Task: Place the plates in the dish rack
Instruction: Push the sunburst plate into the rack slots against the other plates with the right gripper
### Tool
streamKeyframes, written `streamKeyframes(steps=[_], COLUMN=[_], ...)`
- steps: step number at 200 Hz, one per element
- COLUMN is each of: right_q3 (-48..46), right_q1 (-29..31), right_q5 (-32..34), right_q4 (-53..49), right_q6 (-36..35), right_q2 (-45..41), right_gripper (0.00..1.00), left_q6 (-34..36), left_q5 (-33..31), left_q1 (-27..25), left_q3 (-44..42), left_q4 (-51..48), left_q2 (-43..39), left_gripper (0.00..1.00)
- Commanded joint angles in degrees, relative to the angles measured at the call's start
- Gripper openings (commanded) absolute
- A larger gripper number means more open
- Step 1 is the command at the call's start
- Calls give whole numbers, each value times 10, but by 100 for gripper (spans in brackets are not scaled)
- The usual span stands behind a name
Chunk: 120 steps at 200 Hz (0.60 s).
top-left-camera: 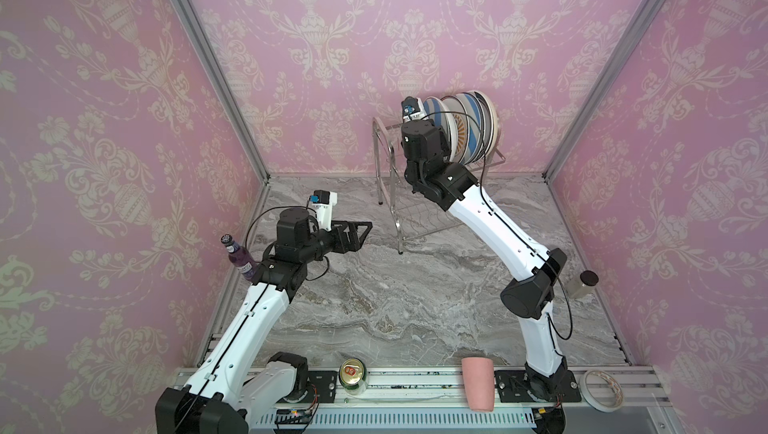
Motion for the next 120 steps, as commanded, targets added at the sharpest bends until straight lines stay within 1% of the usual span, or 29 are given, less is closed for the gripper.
streamKeyframes(steps=[1, 28, 34, 45, 56, 73, 110, 120], right_q3=[-14, -28, -29, -29, -31, -35, -36, -36], right_q1=[3, 4, 5, 5, 6, 7, 9, 9], right_q5=[23, 11, 9, 10, 13, 12, 12, 12], right_q4=[54, 44, 40, 33, 31, 28, 24, 23], right_q6=[-20, -7, -3, 0, -2, -1, -3, -3], right_q2=[-6, -14, -15, -16, -17, -22, -25, -26], right_gripper=[0, 0, 2, 2, 5, 12, 20, 21], left_q6=[19, 19, 19, 19, 20, 20, 20, 21], left_q5=[-1, -1, -2, -3, -3, -3, -7, -8], left_q1=[-4, -4, -4, -4, -4, -4, -4, -4], left_q3=[-4, -5, -5, -6, -6, -6, -8, -8], left_q4=[-9, -9, -9, -10, -10, -10, -13, -15], left_q2=[-8, -8, -9, -9, -10, -12, -14, -14], left_gripper=[99, 99, 99, 99, 99, 99, 99, 99])
